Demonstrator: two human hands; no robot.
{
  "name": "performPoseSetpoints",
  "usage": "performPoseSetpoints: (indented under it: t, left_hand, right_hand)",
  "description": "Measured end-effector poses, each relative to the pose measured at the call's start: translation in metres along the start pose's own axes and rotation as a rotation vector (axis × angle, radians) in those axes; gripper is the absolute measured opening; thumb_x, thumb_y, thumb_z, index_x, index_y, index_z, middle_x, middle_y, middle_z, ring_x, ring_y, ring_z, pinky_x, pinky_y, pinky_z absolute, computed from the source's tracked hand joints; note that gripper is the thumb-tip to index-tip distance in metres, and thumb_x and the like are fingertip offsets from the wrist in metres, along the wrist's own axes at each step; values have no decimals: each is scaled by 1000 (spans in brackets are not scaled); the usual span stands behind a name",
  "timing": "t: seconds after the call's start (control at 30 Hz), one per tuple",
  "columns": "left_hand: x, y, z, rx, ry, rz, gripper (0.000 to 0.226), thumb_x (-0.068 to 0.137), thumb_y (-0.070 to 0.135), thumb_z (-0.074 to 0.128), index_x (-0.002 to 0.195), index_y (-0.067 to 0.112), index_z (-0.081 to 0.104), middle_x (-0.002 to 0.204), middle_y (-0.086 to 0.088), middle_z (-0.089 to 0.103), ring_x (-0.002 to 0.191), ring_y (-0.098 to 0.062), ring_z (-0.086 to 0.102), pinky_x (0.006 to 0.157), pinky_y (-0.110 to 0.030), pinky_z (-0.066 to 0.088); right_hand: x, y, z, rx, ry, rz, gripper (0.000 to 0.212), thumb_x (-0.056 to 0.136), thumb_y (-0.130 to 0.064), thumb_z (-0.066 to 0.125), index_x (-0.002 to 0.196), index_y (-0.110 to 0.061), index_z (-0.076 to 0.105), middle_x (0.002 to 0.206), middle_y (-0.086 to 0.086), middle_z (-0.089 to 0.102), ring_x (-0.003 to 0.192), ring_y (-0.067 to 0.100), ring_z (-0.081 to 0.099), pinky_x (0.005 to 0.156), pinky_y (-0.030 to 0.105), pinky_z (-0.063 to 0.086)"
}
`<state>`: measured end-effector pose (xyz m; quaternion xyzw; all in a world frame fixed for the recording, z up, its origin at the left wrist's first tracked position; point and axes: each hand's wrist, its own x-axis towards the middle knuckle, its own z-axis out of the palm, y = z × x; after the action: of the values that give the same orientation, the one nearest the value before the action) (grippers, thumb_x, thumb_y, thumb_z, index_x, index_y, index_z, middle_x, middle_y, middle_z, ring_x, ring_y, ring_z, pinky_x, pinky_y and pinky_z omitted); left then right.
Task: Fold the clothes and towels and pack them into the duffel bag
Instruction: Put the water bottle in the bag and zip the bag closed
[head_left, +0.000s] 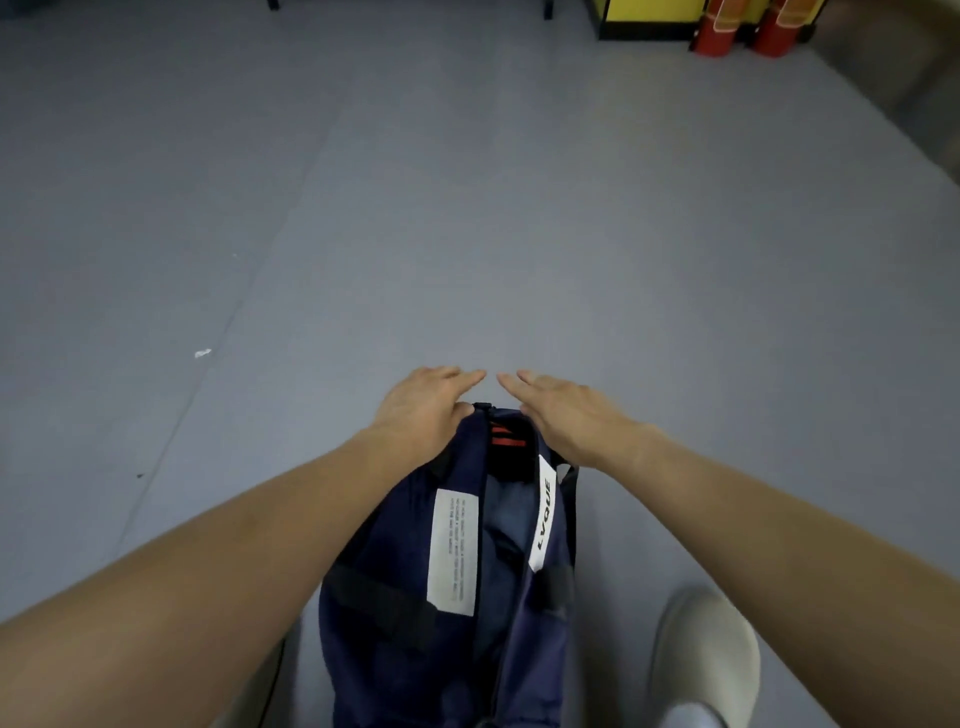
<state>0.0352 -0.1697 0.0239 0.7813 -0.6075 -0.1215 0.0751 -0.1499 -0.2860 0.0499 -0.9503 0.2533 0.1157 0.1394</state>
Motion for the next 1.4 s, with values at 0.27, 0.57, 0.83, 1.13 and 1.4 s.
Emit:
performPoseSetpoints:
  t: [0.27, 0.57, 0.83, 1.13, 1.4]
  left_hand:
    - [37, -27, 77, 167, -101, 161, 46, 108, 37, 34, 154, 37, 33, 149, -7, 49, 130, -29, 51, 109, -41, 39]
    - [50, -41, 84, -98, -110, 23, 46, 104, 31, 47, 148, 44, 43, 142, 10, 59, 125, -21, 57, 101, -41, 45]
    - [29, -59, 87, -170, -19, 69, 60, 97, 17, 58, 151, 36, 40, 138, 9, 61, 118, -24, 59, 94, -46, 47]
    - [21, -72, 86, -153, 63, 106, 54, 100, 12, 49, 150, 34, 44, 138, 11, 61, 107, -27, 61, 87, -46, 50]
    - [27, -63, 84, 160, 24, 147, 71, 97, 6, 44, 158, 33, 22, 153, 15, 41, 112, -21, 51, 95, -33, 38]
  right_hand:
    - [41, 37, 78, 181, -44, 126, 53, 109, -37, 27, 159, -32, 11, 166, 1, 17, 152, 24, 17, 120, 44, 26]
    - [67, 17, 106, 304, -77, 122, 57, 107, -40, 33, 159, -27, 14, 158, 1, 33, 142, 27, 34, 114, 45, 34]
    - [87, 0, 100, 331, 90, 259, 48, 103, -39, 48, 150, -33, 41, 137, 5, 57, 124, 34, 48, 106, 43, 40]
    - [85, -22, 96, 101, 372, 178, 18, 100, -28, 54, 100, -19, 69, 94, -1, 65, 90, 25, 57, 68, 32, 42]
    - [65, -13, 98, 31, 466, 41, 8, 93, -19, 63, 88, -17, 68, 89, -2, 65, 75, 26, 56, 64, 35, 45]
